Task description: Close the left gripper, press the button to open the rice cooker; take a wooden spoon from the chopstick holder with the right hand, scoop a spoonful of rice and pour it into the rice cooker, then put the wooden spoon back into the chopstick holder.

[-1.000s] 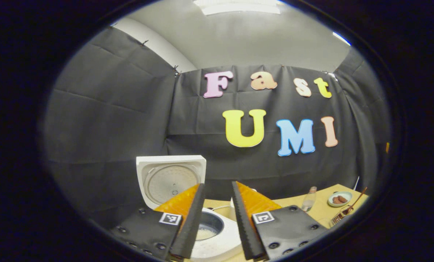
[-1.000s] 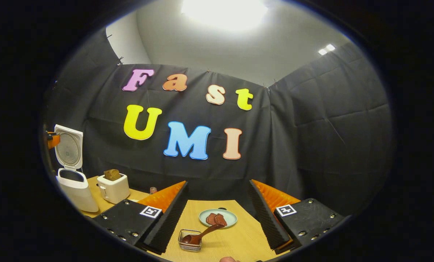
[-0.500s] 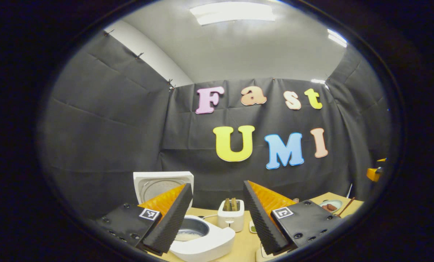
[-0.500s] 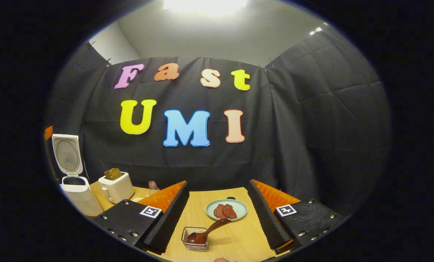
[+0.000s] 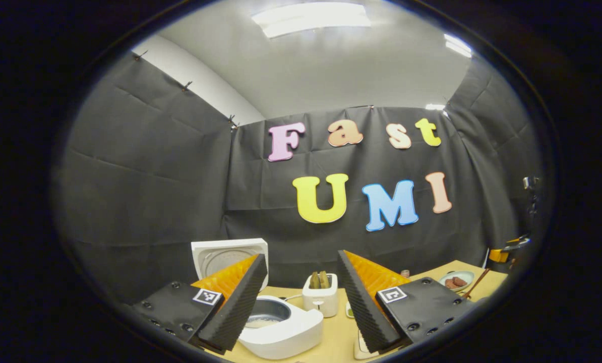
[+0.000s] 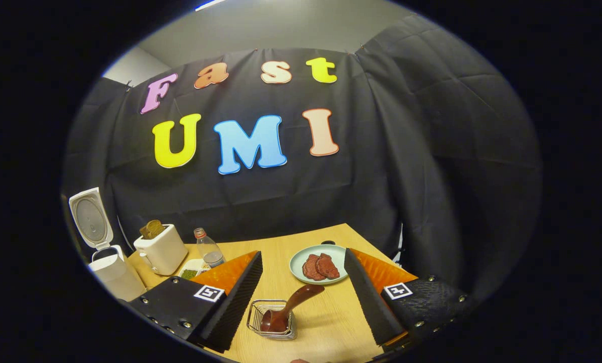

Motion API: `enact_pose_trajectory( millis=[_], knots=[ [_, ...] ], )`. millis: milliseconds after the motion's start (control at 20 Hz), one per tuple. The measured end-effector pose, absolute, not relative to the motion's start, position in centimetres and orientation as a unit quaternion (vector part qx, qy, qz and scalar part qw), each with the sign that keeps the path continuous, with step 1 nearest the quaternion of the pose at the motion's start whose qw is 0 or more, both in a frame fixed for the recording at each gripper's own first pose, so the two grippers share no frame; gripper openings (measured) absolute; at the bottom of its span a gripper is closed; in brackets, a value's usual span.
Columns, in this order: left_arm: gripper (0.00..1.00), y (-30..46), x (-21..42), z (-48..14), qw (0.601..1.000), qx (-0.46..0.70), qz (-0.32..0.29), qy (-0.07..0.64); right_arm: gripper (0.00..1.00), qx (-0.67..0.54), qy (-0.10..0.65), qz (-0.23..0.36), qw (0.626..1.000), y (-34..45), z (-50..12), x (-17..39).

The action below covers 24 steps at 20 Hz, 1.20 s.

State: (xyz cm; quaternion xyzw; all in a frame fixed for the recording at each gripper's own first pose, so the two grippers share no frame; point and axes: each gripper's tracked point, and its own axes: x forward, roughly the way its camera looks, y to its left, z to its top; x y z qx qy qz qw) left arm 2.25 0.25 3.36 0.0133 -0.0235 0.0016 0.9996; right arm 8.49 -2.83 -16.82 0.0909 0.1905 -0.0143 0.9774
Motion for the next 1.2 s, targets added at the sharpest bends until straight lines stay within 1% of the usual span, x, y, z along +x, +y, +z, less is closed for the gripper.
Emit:
enact_pose_trajectory(
  millis=[50, 100, 300, 500, 550, 600, 750, 800, 850, 900, 950, 1000, 1100, 1200],
  knots=[
    [0.99, 0.3, 2.0, 3.5, 0.999, 0.02, 0.004, -0.024, 0.99, 0.09, 0.201, -0.012, 0.975, -2.8, -17.7, 8.7],
    [0.96, 0.2, 2.0, 3.6, 0.999, 0.027, 0.005, -0.025, 0.99, 0.093, 0.211, -0.01, 0.973, -2.6, -18.6, 8.6],
    [0.97, 0.0, 1.4, 3.2, 0.999, 0.026, 0.008, -0.02, 0.99, 0.111, 0.255, -0.006, 0.96, -2.1, -22.0, 9.0],
    [0.94, 0.5, 0.9, 2.6, 1.0, 0.02, 0.015, -0.01, 0.99, 0.144, 0.306, 0.0, 0.941, -1.1, -25.5, 8.7],
    [0.94, 0.6, 0.9, 2.7, 1.0, 0.019, 0.017, -0.008, 0.98, 0.154, 0.318, 0.001, 0.936, -0.9, -26.1, 8.6],
    [0.94, 0.9, 0.7, 2.6, 1.0, 0.021, 0.02, -0.007, 0.94, 0.163, 0.328, 0.001, 0.931, -0.6, -26.8, 8.5],
    [0.94, 1.9, 0.3, 2.4, 0.999, 0.025, 0.031, -0.003, 0.91, 0.186, 0.351, 0.004, 0.918, 0.3, -28.1, 8.5],
    [0.95, 2.2, 0.3, 2.4, 0.999, 0.026, 0.033, -0.003, 0.81, 0.192, 0.359, 0.006, 0.913, 0.4, -28.7, 8.6],
    [0.94, 2.5, 0.1, 2.4, 0.999, 0.026, 0.037, -0.002, 0.64, 0.2, 0.364, 0.005, 0.91, 0.7, -28.9, 8.6],
    [0.95, 2.8, 0.0, 2.4, 0.999, 0.027, 0.04, -0.002, 0.59, 0.207, 0.371, 0.008, 0.905, 1.2, -29.1, 8.5],
    [0.95, 3.0, -0.1, 2.5, 0.999, 0.027, 0.043, -0.002, 0.56, 0.21, 0.379, 0.015, 0.901, 1.6, -29.3, 8.4],
    [0.95, 3.3, -0.2, 2.6, 0.999, 0.026, 0.046, -0.002, 0.56, 0.213, 0.385, 0.027, 0.898, 2.0, -29.4, 8.3],
    [0.94, 3.7, -0.2, 2.4, 0.998, 0.026, 0.05, -0.003, 0.24, 0.229, 0.375, 0.027, 0.898, 2.4, -29.0, 8.9],
    [0.94, 4.1, -0.5, 2.4, 0.998, 0.026, 0.053, -0.003, 0.13, 0.226, 0.372, 0.036, 0.899, 3.1, -28.9, 8.7]
  ],
)
